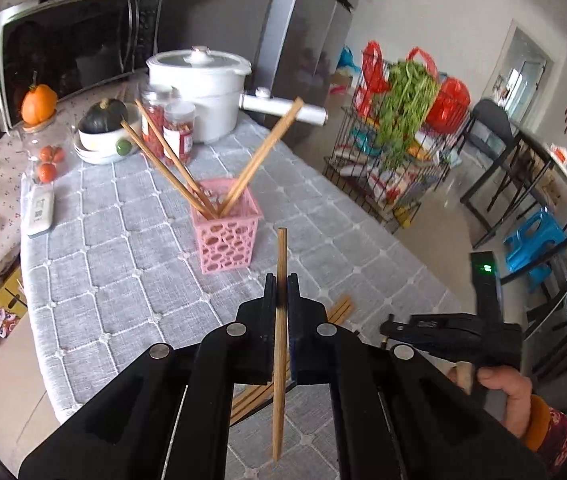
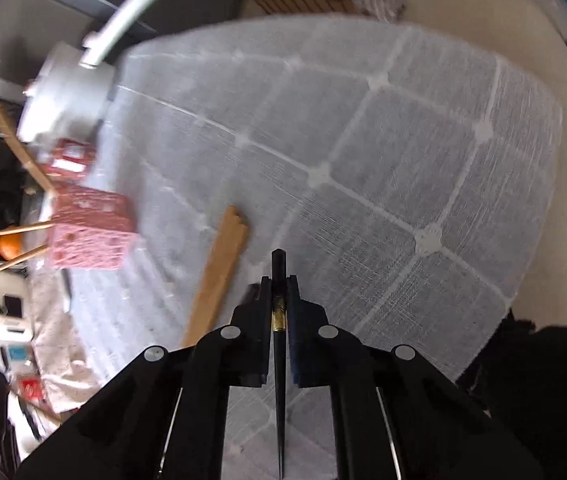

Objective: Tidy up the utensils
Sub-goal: 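Grasp a wooden chopstick with the left tool while the right tool grasps a black chopstick, then drop the left tool's chopstick into the pink holder while the right tool releases the black chopstick there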

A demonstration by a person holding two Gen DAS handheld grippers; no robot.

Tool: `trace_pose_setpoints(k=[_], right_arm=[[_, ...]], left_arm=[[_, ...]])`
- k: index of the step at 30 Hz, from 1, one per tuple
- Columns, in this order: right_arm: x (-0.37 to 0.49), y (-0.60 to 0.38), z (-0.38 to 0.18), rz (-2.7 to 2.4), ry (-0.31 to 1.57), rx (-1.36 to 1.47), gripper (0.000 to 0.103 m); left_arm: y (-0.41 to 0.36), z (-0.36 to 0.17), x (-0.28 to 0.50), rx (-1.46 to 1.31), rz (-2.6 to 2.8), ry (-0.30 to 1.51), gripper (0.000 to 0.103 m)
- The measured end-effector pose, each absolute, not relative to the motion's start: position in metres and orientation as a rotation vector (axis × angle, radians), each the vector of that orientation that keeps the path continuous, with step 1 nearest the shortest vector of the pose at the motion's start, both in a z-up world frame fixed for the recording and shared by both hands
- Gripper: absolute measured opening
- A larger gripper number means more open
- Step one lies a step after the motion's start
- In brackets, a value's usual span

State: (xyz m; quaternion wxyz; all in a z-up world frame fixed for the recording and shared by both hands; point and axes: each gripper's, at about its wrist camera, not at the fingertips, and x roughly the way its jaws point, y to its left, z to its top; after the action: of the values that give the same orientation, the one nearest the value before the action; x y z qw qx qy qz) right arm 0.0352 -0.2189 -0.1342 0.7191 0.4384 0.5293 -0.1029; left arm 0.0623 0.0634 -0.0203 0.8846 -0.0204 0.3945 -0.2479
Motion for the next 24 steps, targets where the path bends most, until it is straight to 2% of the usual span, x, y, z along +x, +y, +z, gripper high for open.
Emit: trace_pose_setpoints(k=[7, 14, 19, 24], right_arm=[[0.017, -0.23, -0.049, -0.065, 1.032, 0.878, 0.007], [0.034, -0.25, 0.052, 0.045, 0.814, 0.843, 0.007], [0.052, -0.27, 0.086, 0.065, 0.733, 0.844, 0.007], [0.064, -0.277, 0.086, 0.08, 0.733, 0.846, 0.007]], left_arm=[[0.078, 0.033, 0.051, -0.116, -0.492, 0.694, 0.004], [0.06, 0.106, 0.08, -0.083, -0.409, 0.559, 0.004], [0.052, 0.128, 0.113, -0.077, -0.338, 0.513, 0.004], [0.048, 0.117, 0.148, -0.09, -0.252, 0.531, 0.005]])
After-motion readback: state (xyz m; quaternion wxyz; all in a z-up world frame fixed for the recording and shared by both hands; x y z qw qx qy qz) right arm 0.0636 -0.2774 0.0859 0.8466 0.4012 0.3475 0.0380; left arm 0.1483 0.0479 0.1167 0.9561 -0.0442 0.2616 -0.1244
